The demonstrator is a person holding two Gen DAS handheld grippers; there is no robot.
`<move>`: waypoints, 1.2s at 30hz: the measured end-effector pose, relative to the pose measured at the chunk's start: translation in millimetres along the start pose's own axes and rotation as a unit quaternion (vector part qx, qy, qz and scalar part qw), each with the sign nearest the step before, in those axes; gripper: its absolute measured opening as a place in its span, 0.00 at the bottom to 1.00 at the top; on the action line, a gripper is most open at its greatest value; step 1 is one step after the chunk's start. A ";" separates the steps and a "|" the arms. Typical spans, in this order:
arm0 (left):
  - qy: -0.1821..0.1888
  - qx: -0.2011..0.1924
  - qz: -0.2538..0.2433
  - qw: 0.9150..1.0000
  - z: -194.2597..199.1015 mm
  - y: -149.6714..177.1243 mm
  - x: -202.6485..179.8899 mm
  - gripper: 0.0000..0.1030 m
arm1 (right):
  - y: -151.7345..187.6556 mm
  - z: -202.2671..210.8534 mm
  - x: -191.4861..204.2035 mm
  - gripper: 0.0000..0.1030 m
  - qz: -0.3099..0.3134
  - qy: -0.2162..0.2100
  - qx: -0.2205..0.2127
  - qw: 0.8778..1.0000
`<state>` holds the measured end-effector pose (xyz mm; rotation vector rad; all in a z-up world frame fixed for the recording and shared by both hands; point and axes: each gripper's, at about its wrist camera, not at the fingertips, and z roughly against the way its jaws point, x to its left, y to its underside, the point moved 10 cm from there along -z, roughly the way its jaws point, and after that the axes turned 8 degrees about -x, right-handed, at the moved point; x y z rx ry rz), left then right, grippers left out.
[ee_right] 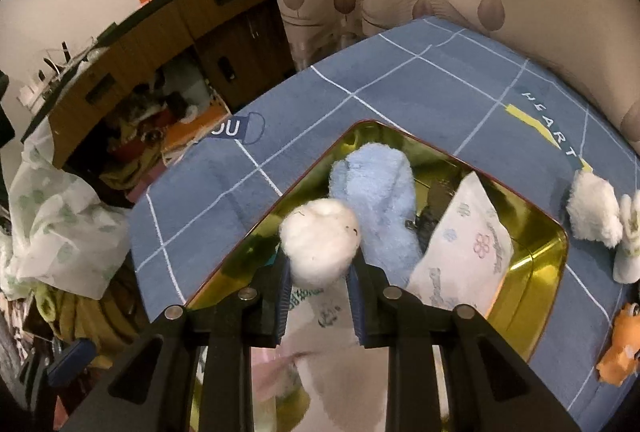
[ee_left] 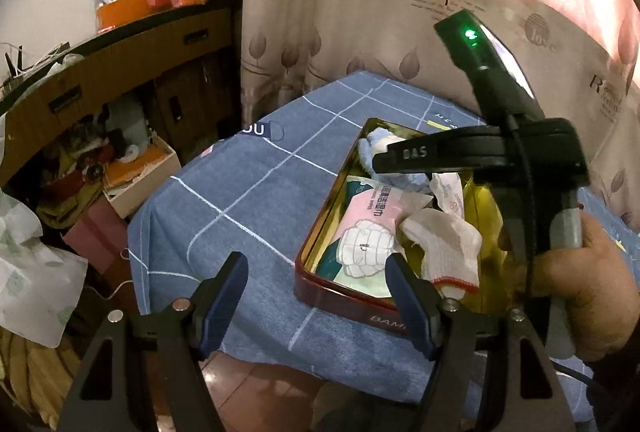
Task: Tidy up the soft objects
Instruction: 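Carry the white pompom ball over the tin and open the right tool, then move the right tool back over the bed while the left tool reaches the orange toy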
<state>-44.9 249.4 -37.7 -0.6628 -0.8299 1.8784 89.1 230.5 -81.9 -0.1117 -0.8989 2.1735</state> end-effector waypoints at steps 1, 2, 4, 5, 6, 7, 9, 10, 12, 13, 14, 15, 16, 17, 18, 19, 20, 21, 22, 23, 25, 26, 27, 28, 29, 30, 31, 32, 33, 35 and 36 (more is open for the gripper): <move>0.000 0.001 0.002 1.000 0.0 0.9 0.0 0.71 | 0.1 -2.2 -0.1 0.23 0.000 0.000 0.003 1.000; 0.000 0.001 0.003 1.000 0.2 1.4 0.0 0.71 | 0.5 -4.7 0.5 0.24 0.001 0.000 0.005 1.000; 0.000 0.003 0.003 1.000 0.1 2.1 -0.1 0.71 | 1.7 -9.9 0.4 0.24 0.002 0.001 0.012 1.000; -0.002 0.003 0.003 1.000 0.3 2.3 0.1 0.71 | 1.6 -11.4 1.0 0.24 0.003 0.002 0.012 1.000; -0.005 0.004 0.002 1.000 0.1 2.1 0.2 0.71 | 1.5 -12.0 1.1 0.24 0.004 0.003 0.013 1.000; -0.007 0.004 0.001 1.000 -0.3 1.8 0.3 0.71 | 0.4 -13.0 1.5 0.24 0.006 0.004 0.014 1.000; -0.010 0.004 -0.001 1.000 -0.9 1.1 1.0 0.71 | -1.6 -13.2 1.9 0.26 0.009 0.006 0.013 1.000; -0.011 0.004 -0.002 1.000 -1.0 1.0 0.9 0.71 | -2.4 -13.4 1.9 0.26 0.010 0.008 0.013 1.000; -0.012 0.004 -0.003 1.000 -1.3 1.5 0.9 0.71 | -2.4 -14.0 1.6 0.27 0.010 0.010 0.014 1.000; -0.012 0.004 -0.003 1.000 -1.4 1.5 0.9 0.71 | -2.5 -13.8 1.4 0.28 0.008 0.010 0.012 1.000; -0.012 0.004 -0.003 1.000 -1.3 1.6 0.9 0.71 | -2.6 -13.8 0.9 0.29 0.006 0.010 0.011 1.000; -0.013 0.005 -0.004 1.000 -1.5 1.9 0.8 0.71 | -2.5 -14.3 0.3 0.30 0.004 0.010 0.011 1.000; -0.013 0.006 -0.004 1.000 -1.6 2.4 0.4 0.71 | -2.3 -14.8 0.3 0.34 0.000 0.009 0.011 1.000; -0.013 0.008 -0.005 1.000 -2.2 2.9 0.3 0.71 | -2.5 -14.7 -0.2 0.38 -0.004 0.008 0.011 1.000; -0.013 0.010 -0.006 1.000 -2.9 3.8 0.1 0.71 | -2.8 -13.6 -1.0 0.40 -0.010 0.005 0.009 1.000; -0.013 0.012 -0.007 1.000 -3.4 4.7 0.0 0.71 | -3.6 -13.0 -0.7 0.45 -0.012 0.004 0.008 1.000; -0.015 0.013 -0.009 1.000 -4.1 5.2 0.0 0.71 | -4.5 -10.7 -0.6 0.51 -0.014 0.002 0.004 1.000; -0.017 0.014 -0.010 1.000 -4.7 5.4 0.9 0.71 | -6.2 -8.3 -0.6 0.54 -0.014 0.003 -0.001 1.000; -0.018 0.014 -0.011 1.000 -5.7 5.7 1.8 0.71 | -7.4 -5.1 -0.7 0.60 -0.015 0.004 -0.007 1.000; -0.019 0.015 -0.012 1.000 -5.8 6.0 2.1 0.71 | -8.9 -2.0 -1.2 0.64 -0.016 0.004 -0.013 1.000; -0.018 0.016 -0.012 1.000 -6.7 6.3 1.8 0.71 | -12.6 7.4 -2.0 0.66 -0.022 0.001 -0.029 0.999; -0.018 0.017 -0.013 1.000 -7.2 6.3 1.9 0.71 | -14.2 14.3 -3.5 0.66 -0.026 0.000 -0.039 0.999; -0.019 0.018 -0.015 1.000 -7.5 6.7 2.2 0.71 | -15.0 22.3 -5.8 0.66 -0.032 0.000 -0.050 0.998; -0.020 0.019 -0.016 0.999 -7.7 7.1 2.4 0.71 | -15.0 31.3 -7.7 0.66 -0.039 -0.003 -0.063 0.997; -0.021 0.020 -0.018 0.999 -8.2 7.4 2.2 0.71 | -13.8 43.6 -10.4 0.67 -0.047 -0.009 -0.082 0.996; -0.022 0.021 -0.020 0.999 -8.5 7.6 2.0 0.71 | -12.0 51.9 -12.5 0.69 -0.051 -0.010 -0.094 0.994; -0.022 0.022 -0.022 0.999 -8.6 7.9 1.6 0.71 | -6.1 67.6 -20.6 0.74 -0.056 -0.003 -0.113 0.992; -0.023 0.022 -0.023 0.999 -8.6 8.2 1.0 0.71 | 1.2 82.1 -29.0 0.78 -0.060 0.006 -0.128 0.990; -0.024 0.022 -0.026 0.999 -8.5 8.5 0.6 0.71 | 7.1 91.4 -36.0 0.79 -0.063 0.012 -0.138 0.988; -0.026 0.023 -0.030 0.999 -8.8 9.5 -0.8 0.71 | 28.5 117.7 -60.2 0.85 -0.077 0.033 -0.158 0.984; -0.028 0.023 -0.033 0.999 -8.5 10.0 -1.9 0.71 | 40.4 130.3 -76.0 0.86 -0.084 0.051 -0.163 0.982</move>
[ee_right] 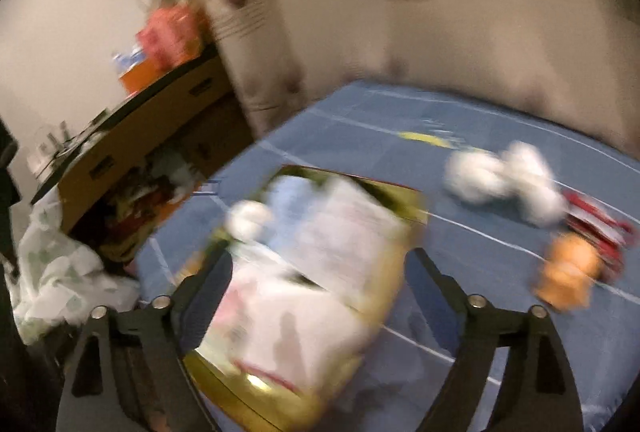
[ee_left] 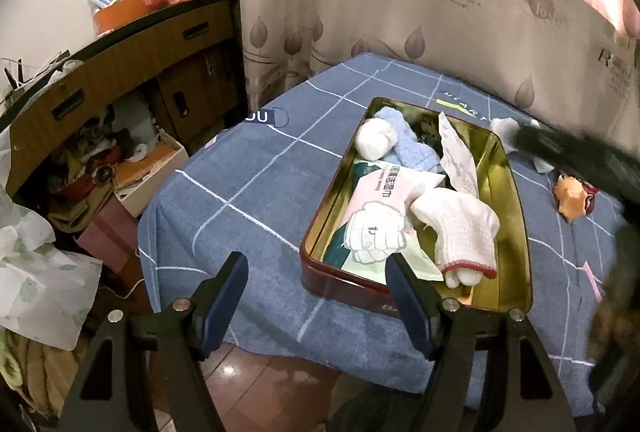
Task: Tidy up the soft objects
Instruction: 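Move the right tool back over the bed while the left tool reaches the orange toy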
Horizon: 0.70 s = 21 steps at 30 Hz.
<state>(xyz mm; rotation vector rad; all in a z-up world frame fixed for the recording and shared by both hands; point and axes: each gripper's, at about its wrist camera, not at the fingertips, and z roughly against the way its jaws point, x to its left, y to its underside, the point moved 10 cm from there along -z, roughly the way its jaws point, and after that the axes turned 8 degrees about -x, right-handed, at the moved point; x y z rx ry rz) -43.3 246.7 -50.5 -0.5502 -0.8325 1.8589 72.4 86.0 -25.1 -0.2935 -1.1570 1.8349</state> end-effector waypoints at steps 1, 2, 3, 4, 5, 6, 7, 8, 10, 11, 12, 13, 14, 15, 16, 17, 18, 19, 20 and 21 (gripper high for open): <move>-0.002 0.000 -0.003 1.000 0.2 0.1 -0.7 0.71 | 7.5 16.9 -25.5 0.88 -0.006 0.027 -0.007 1.000; -0.003 0.000 -0.005 1.000 0.2 0.0 -1.1 0.71 | 13.7 29.0 -45.7 0.91 -0.009 0.049 -0.010 0.999; -0.005 -0.001 -0.009 1.000 0.5 0.2 -1.8 0.71 | 19.6 39.4 -64.0 0.92 -0.011 0.071 -0.012 0.997; -0.006 -0.001 -0.011 1.000 0.5 0.5 -2.2 0.71 | 29.6 53.4 -94.1 0.94 -0.008 0.110 -0.010 0.994; -0.007 -0.001 -0.014 1.000 0.5 0.5 -2.7 0.71 | 38.2 62.4 -118.6 0.94 -0.006 0.143 -0.003 0.990; -0.009 -0.002 -0.017 1.000 0.9 0.6 -3.2 0.71 | 45.7 70.1 -140.5 0.94 -0.007 0.171 0.004 0.985; -0.011 -0.003 -0.019 1.000 1.3 0.3 -4.0 0.71 | 56.2 81.3 -169.8 0.94 -0.009 0.202 0.011 0.979; -0.013 -0.005 -0.022 1.000 2.1 0.4 -4.6 0.71 | 66.3 91.1 -197.1 0.94 -0.010 0.234 0.020 0.972; -0.018 -0.006 -0.029 0.999 2.5 0.8 -6.1 0.71 | 83.1 108.4 -242.2 0.94 -0.014 0.289 0.036 0.957; -0.021 -0.006 -0.033 0.999 2.7 1.1 -7.0 0.71 | 89.9 116.0 -260.8 0.94 -0.016 0.310 0.042 0.950; -0.024 -0.007 -0.038 0.999 3.0 1.4 -7.9 0.71 | 95.5 122.2 -275.5 0.94 -0.019 0.325 0.048 0.944; -0.026 -0.008 -0.042 0.999 3.1 1.5 -8.9 0.71 | 102.3 129.6 -294.8 0.94 -0.023 0.346 0.055 0.936; -0.027 -0.010 -0.047 0.998 3.7 1.8 -10.9 0.71 | 106.8 134.9 -306.3 0.94 -0.031 0.357 0.062 0.932; -0.027 -0.012 -0.053 0.998 4.4 2.0 -13.7 0.71 | 109.3 141.1 -315.9 0.94 -0.049 0.359 0.062 0.930; -0.025 -0.014 -0.059 0.998 5.2 2.1 -17.1 0.71 | 109.4 145.8 -321.1 0.95 -0.061 0.357 0.056 0.931; -0.023 -0.018 -0.068 0.997 6.2 2.0 -21.2 0.71 | 110.6 150.0 -327.1 1.00 -0.078 0.354 0.051 0.931; -0.019 -0.022 -0.077 0.997 8.3 1.8 -26.4 0.71 | 114.6 151.2 -332.0 1.00 -0.094 0.349 0.054 0.931; -0.010 -0.026 -0.086 0.996 11.4 1.7 -33.4 0.71 | 115.1 147.5 -334.1 0.99 -0.106 0.343 0.060 0.931; 0.001 -0.027 -0.091 0.995 13.9 1.6 -40.2 0.71 | 116.1 146.3 -336.0 0.99 -0.112 0.339 0.061 0.932; 0.026 -0.030 -0.095 0.995 19.9 1.0 -51.5 0.71 | 115.2 145.3 -336.2 0.99 -0.115 0.334 0.059 0.934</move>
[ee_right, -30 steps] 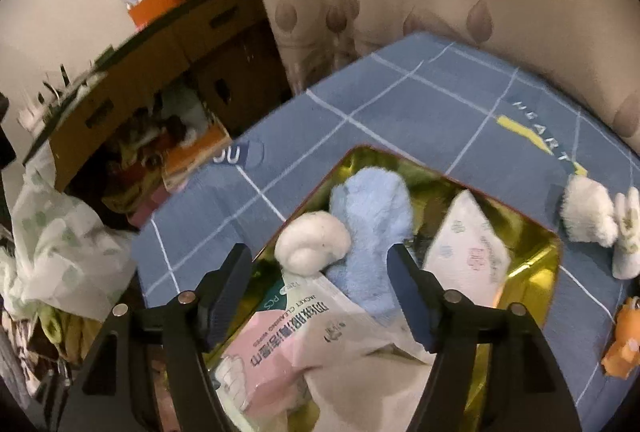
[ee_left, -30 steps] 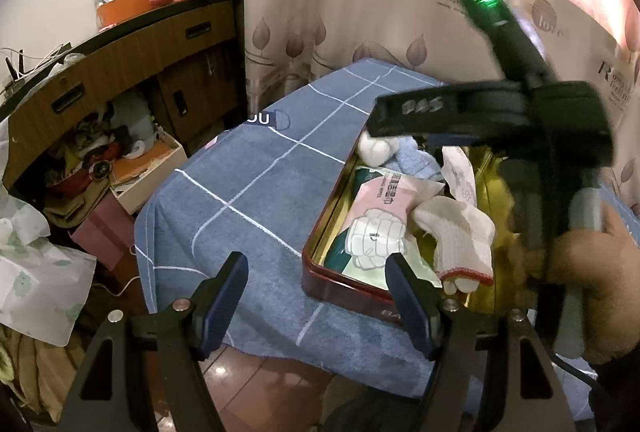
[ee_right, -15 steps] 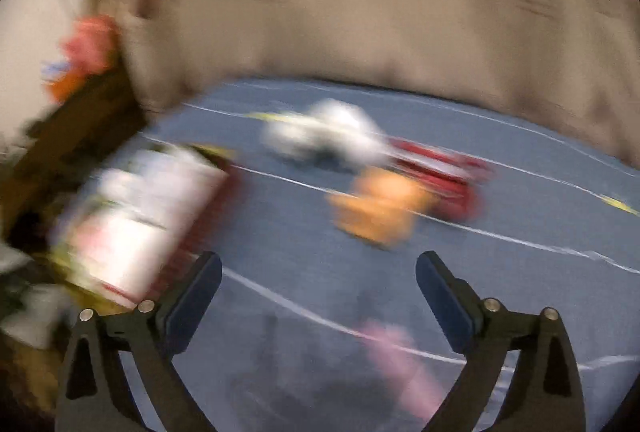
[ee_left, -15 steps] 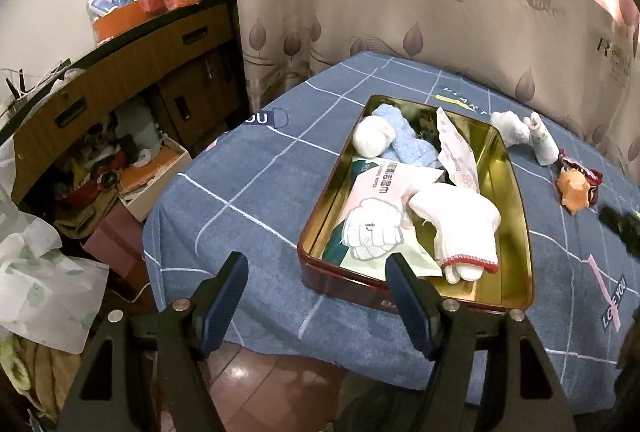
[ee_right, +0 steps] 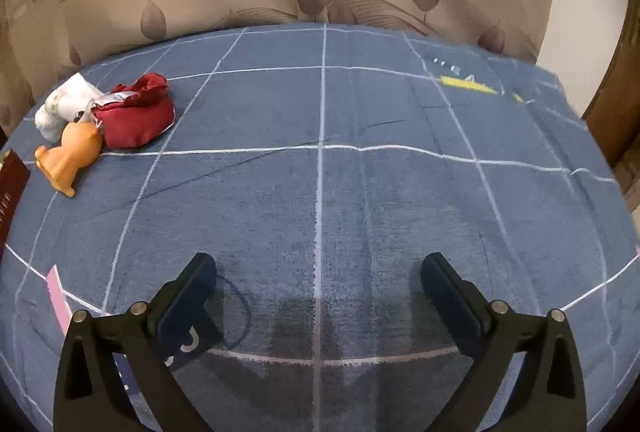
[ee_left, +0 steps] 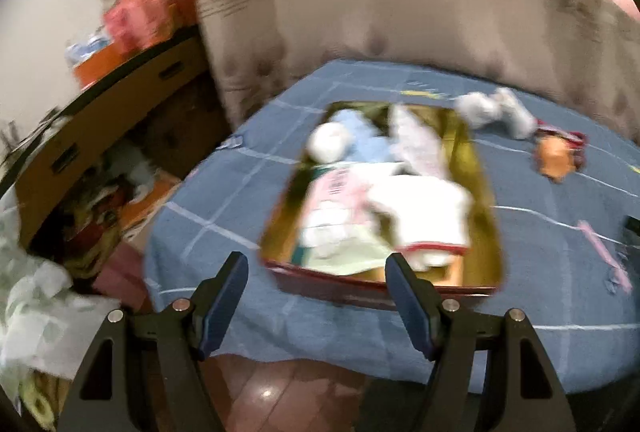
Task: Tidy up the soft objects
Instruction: 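Move the right tool back over the bed while the left tool reaches the orange toy, then grasp the orange dinosaur toy with the left tool and lift it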
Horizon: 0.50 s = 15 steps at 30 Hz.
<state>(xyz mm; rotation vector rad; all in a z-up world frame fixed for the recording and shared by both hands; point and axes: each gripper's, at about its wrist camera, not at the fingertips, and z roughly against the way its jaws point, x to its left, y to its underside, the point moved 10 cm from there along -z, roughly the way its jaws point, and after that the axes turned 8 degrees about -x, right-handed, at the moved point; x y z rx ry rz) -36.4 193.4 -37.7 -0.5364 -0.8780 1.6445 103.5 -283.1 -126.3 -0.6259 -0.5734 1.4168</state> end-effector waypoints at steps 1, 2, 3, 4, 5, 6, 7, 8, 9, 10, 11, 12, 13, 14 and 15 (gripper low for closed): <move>0.018 -0.003 0.000 1.000 4.4 -2.2 -8.5 0.71 | -0.2 1.1 1.4 1.00 -0.002 -0.008 -0.003 1.000; 0.046 -0.006 0.001 0.999 9.6 -6.2 -20.7 0.71 | 0.5 1.9 2.1 1.00 -0.003 -0.013 -0.005 1.000; 0.078 -0.004 0.006 0.997 13.9 -12.3 -35.1 0.71 | 1.1 3.5 4.2 1.00 -0.002 -0.018 -0.006 1.000; 0.109 0.000 0.009 0.994 16.9 -18.2 -49.7 0.71 | 1.4 3.0 6.2 1.00 -0.001 -0.023 -0.006 1.000; 0.133 0.005 0.009 0.991 18.6 -23.3 -62.4 0.71 | 1.0 2.9 9.9 1.00 0.000 -0.028 -0.008 1.000; 0.163 0.011 0.006 0.987 19.7 -31.3 -80.4 0.71 | 0.6 3.9 11.0 1.00 -0.001 -0.030 -0.011 0.999; 0.180 0.013 0.002 0.984 18.8 -38.5 -95.2 0.71 | 0.9 7.2 12.0 1.00 -0.002 -0.032 -0.016 0.999; 0.199 0.015 -0.009 0.980 15.7 -48.3 -115.1 0.71 | 0.9 8.9 11.4 1.00 -0.005 -0.036 -0.020 0.999; 0.217 0.020 -0.023 0.976 11.7 -54.9 -133.3 0.71 | -0.1 10.3 10.9 1.00 -0.008 -0.041 -0.023 0.999; 0.237 0.026 -0.037 0.970 6.6 -59.6 -154.1 0.71 | -0.4 11.9 9.8 1.00 -0.013 -0.046 -0.026 0.999; 0.249 0.031 -0.045 0.967 2.3 -62.5 -167.8 0.71 | -2.2 11.6 9.1 1.00 -0.017 -0.050 -0.028 0.998; 0.261 0.042 -0.060 0.963 -6.5 -66.5 -185.8 0.71 | -3.1 11.6 7.9 1.00 -0.020 -0.054 -0.029 0.998; 0.268 0.049 -0.074 0.959 -14.7 -70.3 -200.0 0.71 | -4.0 11.5 7.6 1.00 -0.023 -0.059 -0.031 0.998; 0.272 0.052 -0.089 0.957 -23.6 -74.1 -214.4 0.71 | -4.3 12.2 7.9 1.00 -0.024 -0.062 -0.032 0.997; 0.270 0.058 -0.105 0.955 -37.1 -79.1 -230.4 0.71 | -4.8 12.8 8.3 1.00 -0.024 -0.065 -0.034 0.997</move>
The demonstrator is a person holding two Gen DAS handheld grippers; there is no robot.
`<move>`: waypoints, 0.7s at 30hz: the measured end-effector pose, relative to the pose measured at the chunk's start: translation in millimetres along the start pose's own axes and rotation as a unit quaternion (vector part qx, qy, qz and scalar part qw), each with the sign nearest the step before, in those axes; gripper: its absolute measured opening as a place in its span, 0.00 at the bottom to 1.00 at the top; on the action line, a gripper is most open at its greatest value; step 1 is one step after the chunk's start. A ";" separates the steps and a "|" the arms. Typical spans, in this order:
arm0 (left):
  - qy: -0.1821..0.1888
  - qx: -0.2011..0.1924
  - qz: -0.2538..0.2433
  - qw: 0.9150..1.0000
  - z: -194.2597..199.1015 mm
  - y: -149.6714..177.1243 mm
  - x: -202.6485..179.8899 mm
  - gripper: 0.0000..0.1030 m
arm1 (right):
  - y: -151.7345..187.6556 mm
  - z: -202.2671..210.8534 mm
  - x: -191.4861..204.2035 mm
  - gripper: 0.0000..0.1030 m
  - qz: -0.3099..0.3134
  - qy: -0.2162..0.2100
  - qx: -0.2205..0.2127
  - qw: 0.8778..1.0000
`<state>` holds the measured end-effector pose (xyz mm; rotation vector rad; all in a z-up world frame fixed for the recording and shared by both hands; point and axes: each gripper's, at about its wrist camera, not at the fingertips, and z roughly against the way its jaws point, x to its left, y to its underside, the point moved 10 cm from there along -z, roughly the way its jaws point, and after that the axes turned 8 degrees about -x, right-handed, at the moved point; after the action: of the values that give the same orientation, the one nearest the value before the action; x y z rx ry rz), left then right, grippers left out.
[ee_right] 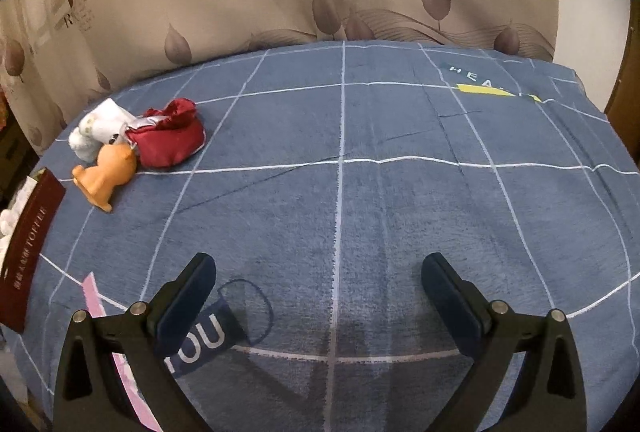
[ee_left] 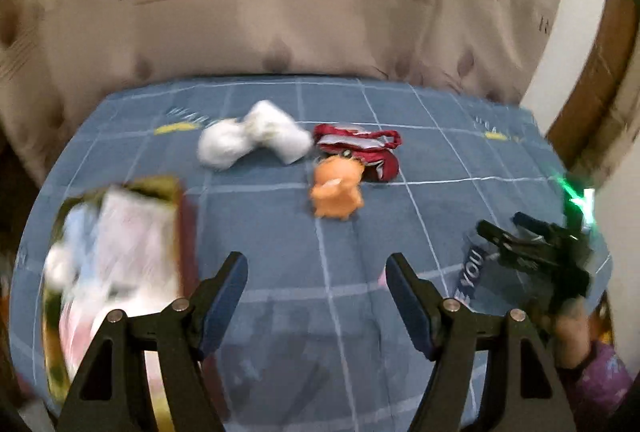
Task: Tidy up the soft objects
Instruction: 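Grasp the orange dinosaur toy with the left tool and lift it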
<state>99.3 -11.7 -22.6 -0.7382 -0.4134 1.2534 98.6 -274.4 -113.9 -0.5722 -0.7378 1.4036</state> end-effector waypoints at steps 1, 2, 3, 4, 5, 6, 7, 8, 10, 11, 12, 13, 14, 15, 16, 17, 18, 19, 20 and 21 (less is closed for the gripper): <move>0.001 0.007 -0.003 1.000 -10.9 -4.6 -1.5 0.71 | -0.7 0.7 0.4 1.00 -0.001 -0.004 -0.002 1.000; 0.006 0.019 -0.005 1.000 -24.1 -9.8 -4.1 0.71 | -1.2 1.3 0.8 1.00 -0.002 -0.007 -0.004 1.000; 0.011 0.034 0.000 0.999 -42.2 -16.0 -5.2 0.71 | -1.8 2.2 1.3 1.00 -0.004 -0.012 -0.007 1.000; 0.012 0.041 0.005 0.999 -51.0 -17.7 -4.3 0.71 | -2.2 2.8 1.7 1.00 -0.005 -0.015 -0.008 1.000; 0.016 0.051 0.010 0.999 -62.5 -19.6 -3.2 0.71 | -2.9 3.4 2.1 1.00 -0.007 -0.020 -0.011 1.000; 0.020 0.060 0.014 0.998 -74.8 -22.7 -3.0 0.71 | -3.4 4.2 2.5 1.00 -0.008 -0.023 -0.013 1.000; 0.019 0.063 0.016 0.998 -83.6 -25.1 -2.3 0.71 | -4.0 5.0 2.9 1.00 -0.010 -0.027 -0.015 0.999; 0.015 0.065 0.016 0.998 -91.4 -27.6 -0.9 0.71 | -4.3 5.9 3.4 1.00 -0.010 -0.029 -0.017 0.999; 0.012 0.077 0.010 0.997 -105.5 -27.2 -1.5 0.71 | -5.4 7.5 4.5 1.00 -0.011 -0.035 -0.021 0.999; 0.014 0.087 0.008 0.996 -114.1 -25.7 -1.9 0.71 | -5.7 8.0 5.1 1.00 -0.011 -0.036 -0.022 0.999; 0.016 0.090 0.006 0.996 -118.3 -25.4 -3.5 0.71 | -5.9 8.4 5.5 1.00 -0.012 -0.038 -0.023 0.999; 0.015 0.092 0.000 0.996 -123.5 -25.6 -5.2 0.71 | -6.4 8.8 5.8 1.00 -0.012 -0.040 -0.025 0.999; 0.012 0.093 -0.005 0.996 -126.7 -26.1 -4.8 0.71 | -6.7 9.2 6.0 1.00 -0.012 -0.042 -0.026 0.999; 0.006 0.099 -0.016 0.995 -133.1 -25.1 -6.1 0.71 | -7.0 9.6 6.1 1.00 -0.012 -0.043 -0.027 0.999; 0.004 0.103 -0.021 0.994 -136.1 -24.0 -7.3 0.71 | -7.2 9.7 6.2 1.00 -0.012 -0.044 -0.027 0.999; -0.001 0.108 -0.029 0.994 -142.2 -22.6 -7.7 0.71 | -7.4 9.9 6.3 1.00 -0.012 -0.045 -0.028 0.999; -0.004 0.110 -0.034 0.993 -146.6 -21.5 -8.2 0.71 | -7.6 10.3 6.4 1.00 -0.013 -0.045 -0.029 0.998; -0.006 0.112 -0.041 0.993 -150.2 -19.1 -8.5 0.71 | -8.1 10.7 6.1 1.00 -0.014 -0.047 -0.030 0.998; -0.007 0.113 -0.043 0.993 -151.2 -16.1 -8.9 0.61 | -8.7 11.2 5.6 1.00 -0.016 -0.048 -0.032 0.998; -0.008 0.112 -0.042 0.993 -152.5 -13.6 -8.2 0.47 | -8.7 11.5 4.8 1.00 -0.018 -0.048 -0.033 0.998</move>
<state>206.2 -63.0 -119.7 -0.5164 -0.3071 1.2043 95.8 -271.2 -99.3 -0.5429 -0.8715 1.3842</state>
